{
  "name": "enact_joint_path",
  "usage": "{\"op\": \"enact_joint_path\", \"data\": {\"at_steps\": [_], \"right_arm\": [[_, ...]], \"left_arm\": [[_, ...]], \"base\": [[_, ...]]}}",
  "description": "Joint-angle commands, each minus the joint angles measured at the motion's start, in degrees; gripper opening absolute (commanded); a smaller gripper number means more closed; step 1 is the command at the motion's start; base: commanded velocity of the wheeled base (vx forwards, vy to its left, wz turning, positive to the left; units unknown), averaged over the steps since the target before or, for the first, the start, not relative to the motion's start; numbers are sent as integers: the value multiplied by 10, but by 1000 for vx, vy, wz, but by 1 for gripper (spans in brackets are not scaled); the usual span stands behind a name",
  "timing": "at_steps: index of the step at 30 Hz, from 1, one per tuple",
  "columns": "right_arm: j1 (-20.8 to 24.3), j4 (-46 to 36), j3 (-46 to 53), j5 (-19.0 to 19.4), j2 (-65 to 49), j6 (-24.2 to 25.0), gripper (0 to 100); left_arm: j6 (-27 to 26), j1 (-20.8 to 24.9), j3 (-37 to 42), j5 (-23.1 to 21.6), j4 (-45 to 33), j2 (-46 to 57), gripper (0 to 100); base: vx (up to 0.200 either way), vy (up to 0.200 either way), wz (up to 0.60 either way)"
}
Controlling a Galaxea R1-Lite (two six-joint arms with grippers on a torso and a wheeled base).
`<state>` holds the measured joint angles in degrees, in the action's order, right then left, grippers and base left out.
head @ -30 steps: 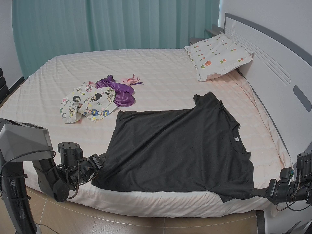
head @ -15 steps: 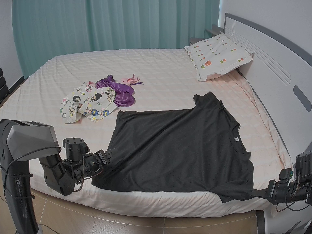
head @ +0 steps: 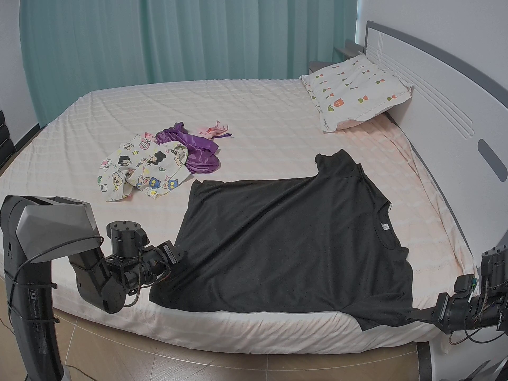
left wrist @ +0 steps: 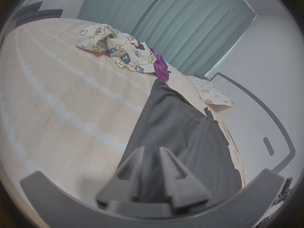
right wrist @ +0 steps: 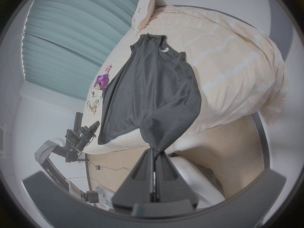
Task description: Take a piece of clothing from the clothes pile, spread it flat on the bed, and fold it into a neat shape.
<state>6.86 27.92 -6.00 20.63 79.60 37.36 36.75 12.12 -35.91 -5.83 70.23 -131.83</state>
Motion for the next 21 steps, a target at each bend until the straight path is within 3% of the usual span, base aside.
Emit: {"op": "enact_joint_path", "data": {"at_steps": [1, 11, 21], "right_arm": [[-1, 0, -1, 0, 2, 0, 0], [-16, 1, -1, 15, 8, -1, 0], [-16, 0, -1, 15, 8, -4, 0]], "left_arm": [[-1, -5, -18, 1, 0, -19, 0], [0, -41, -58, 15, -1, -18, 0], [2, -47, -75, 19, -13, -16, 0]], "base": [[0, 0, 0], [0, 0, 0], [0, 0, 0]]}}
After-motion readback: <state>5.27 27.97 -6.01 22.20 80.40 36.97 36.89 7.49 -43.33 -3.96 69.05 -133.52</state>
